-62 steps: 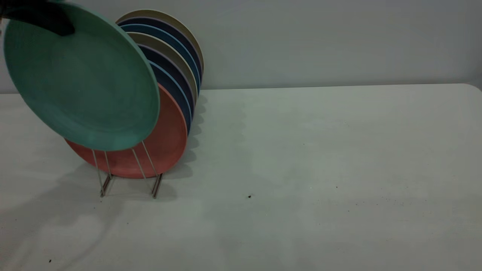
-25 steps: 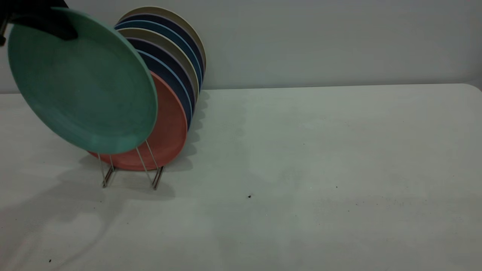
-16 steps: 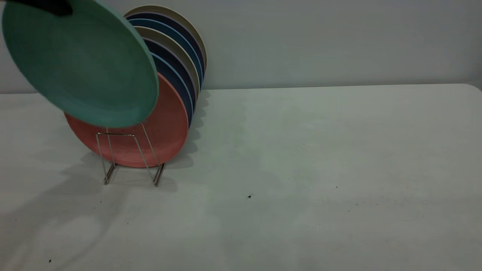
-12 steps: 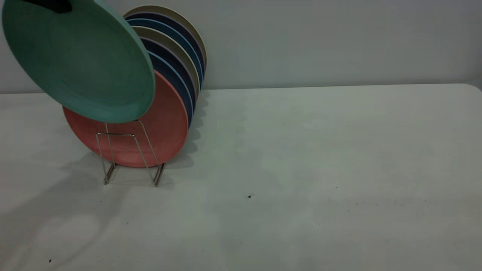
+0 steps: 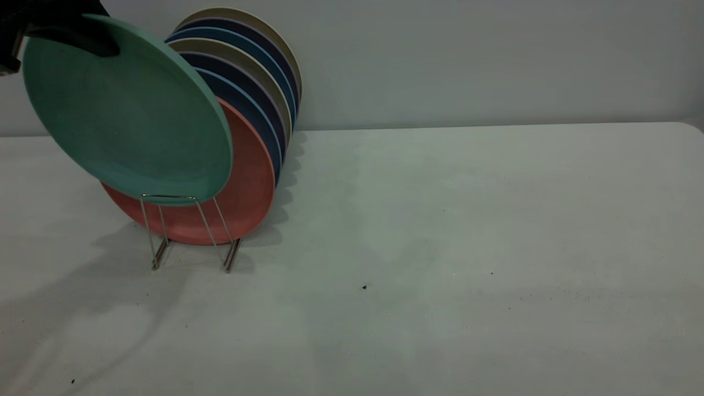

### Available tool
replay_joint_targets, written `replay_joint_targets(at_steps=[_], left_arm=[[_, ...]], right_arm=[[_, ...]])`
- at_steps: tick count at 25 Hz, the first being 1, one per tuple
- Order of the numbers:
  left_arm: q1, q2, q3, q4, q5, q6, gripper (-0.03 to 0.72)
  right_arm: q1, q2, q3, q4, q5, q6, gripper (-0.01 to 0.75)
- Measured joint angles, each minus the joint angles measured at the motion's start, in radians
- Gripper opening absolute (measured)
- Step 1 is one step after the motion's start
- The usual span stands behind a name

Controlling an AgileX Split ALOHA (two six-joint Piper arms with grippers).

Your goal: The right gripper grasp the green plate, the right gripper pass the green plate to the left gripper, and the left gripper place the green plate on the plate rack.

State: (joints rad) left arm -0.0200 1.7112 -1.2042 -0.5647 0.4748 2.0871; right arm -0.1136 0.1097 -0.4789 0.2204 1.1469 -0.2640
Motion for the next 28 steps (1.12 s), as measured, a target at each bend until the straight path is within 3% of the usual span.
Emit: replay_joint_targets(at_steps=[13,16,24,28], left_arm=[[0.000,0.059,0.000,-0.004,0.022,-0.083,0.132],[0.000,0.060,0.000,-0.004,0.036,-0.087,0.187],[0.000,0.057,0.000,-0.003,0.036,-0.216,0.417],[0.000,0.010,0.000,-0.001,0.037,-0.332,0.450]], right_arm=[[0.000,0.000,0.000,-0.008,0.000,0.003,0.388],[0.000,0.000,0.000,-0.014,0.000,0.004,0.388],[0.000,0.000,0.000,-0.020,0.000,0.007,0.388],[0.000,0.000,0.000,-0.020,0.000,0.011,0.388]])
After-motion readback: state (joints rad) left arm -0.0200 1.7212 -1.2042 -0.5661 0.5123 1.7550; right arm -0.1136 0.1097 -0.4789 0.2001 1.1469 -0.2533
